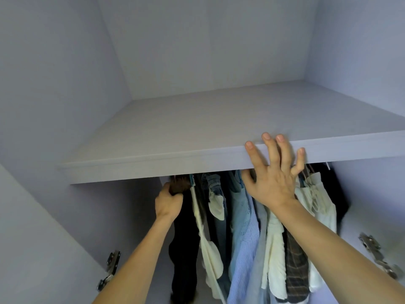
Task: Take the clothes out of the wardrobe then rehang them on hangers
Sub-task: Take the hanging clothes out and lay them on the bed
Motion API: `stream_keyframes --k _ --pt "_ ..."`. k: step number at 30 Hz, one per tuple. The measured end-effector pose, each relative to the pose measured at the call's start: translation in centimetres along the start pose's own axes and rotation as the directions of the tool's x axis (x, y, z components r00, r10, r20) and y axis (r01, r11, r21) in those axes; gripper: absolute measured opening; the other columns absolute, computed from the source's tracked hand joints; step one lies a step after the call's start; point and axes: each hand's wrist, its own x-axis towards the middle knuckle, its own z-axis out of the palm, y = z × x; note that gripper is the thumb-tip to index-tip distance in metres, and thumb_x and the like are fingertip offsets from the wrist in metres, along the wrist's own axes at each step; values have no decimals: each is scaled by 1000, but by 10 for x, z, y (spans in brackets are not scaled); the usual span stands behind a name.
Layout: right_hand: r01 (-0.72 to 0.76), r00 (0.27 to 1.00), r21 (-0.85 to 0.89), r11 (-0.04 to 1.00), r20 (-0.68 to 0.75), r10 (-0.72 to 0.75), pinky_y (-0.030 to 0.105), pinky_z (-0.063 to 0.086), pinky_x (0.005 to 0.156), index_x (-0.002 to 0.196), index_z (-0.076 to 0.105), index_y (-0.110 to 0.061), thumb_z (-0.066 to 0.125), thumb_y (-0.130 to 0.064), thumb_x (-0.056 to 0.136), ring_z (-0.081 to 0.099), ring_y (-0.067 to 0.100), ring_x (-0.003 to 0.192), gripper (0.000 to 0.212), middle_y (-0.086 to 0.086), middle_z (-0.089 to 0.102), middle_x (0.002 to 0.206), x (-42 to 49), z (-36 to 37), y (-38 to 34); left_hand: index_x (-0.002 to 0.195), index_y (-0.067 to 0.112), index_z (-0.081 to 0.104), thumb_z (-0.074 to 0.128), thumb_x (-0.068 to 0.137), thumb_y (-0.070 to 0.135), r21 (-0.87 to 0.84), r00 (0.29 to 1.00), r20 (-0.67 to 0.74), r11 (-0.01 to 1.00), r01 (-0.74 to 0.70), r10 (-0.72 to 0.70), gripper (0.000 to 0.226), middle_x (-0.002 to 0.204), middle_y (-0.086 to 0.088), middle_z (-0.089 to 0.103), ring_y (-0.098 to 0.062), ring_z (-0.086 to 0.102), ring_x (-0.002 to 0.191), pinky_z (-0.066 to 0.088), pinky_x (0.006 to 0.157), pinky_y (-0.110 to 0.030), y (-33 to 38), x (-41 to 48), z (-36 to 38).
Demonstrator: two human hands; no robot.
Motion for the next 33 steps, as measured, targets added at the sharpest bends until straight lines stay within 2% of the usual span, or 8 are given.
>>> stream_keyframes --k 4,9,14,21,24,26,29,33 --pt "1 1000 -4 1000 13 -1 58 3 115 158 18 -36 56 -41 85 14 29 149 83 5 20 161 -1 0 0 101 19 65 52 82 2 -110 1000 7 994 -26 27 29 82 -1 66 -18 61 72 40 52 -24 8 -5 -11" --pt "-9 998 -23 1000 69 10 56 -3 118 158 18 -34 53 -55 87 8 27 152 82 5 14 164 -1 -5 1 84 21 64 54 79 -2 -165 995 -43 982 -96 90 26 74 1 65 -14 58 65 39 51 -25 17 -20 -29" --pt "-24 981 -46 999 191 32 57 -5 117 158 17 -34 36 -82 85 3 26 154 89 5 8 167 1 -16 -2 93 20 65 55 81 -4 -175 991 -3 976 -131 132 29 72 4 62 -7 54 60 35 44 -10 5 -47 -41" --pt "-143 954 81 986 278 115 60 12 119 157 26 -29 45 -55 94 11 29 153 70 9 20 164 13 -56 -18 91 27 68 55 77 -7 -211 995 86 977 -37 56 39 58 8 58 -2 49 48 36 45 -14 -41 -117 -55" --pt "-268 920 280 922 357 159 51 20 119 153 34 -18 47 -50 93 15 28 152 69 11 19 164 -7 -83 -44 93 28 68 55 76 -7 -198 989 147 980 7 23 41 54 11 55 -3 43 45 33 44 -16 -69 -161 -70" --pt "-384 841 444 809 530 108 39 25 117 149 39 -13 49 -50 95 25 24 149 66 7 27 161 -37 -104 -71 92 28 68 55 74 -7 -176 985 175 984 34 -3 42 56 13 55 -3 44 49 34 49 -18 -90 -192 -84" --pt "-605 586 530 594 802 -118 28 25 114 148 40 -19 47 -61 92 30 16 144 71 -4 34 156 -83 -133 -119 87 26 70 55 67 0 -170 973 225 981 91 -52 37 60 9 55 -8 48 56 37 56 -23 -119 -242 -108" --pt "-737 335 547 396 805 -490 25 40 106 146 39 -31 52 -68 86 45 -6 128 72 -20 38 147 -115 -147 -179 80 26 71 56 55 8 -164 957 237 964 211 -169 34 60 8 53 -10 45 56 35 56 -24 -149 -310 -137"
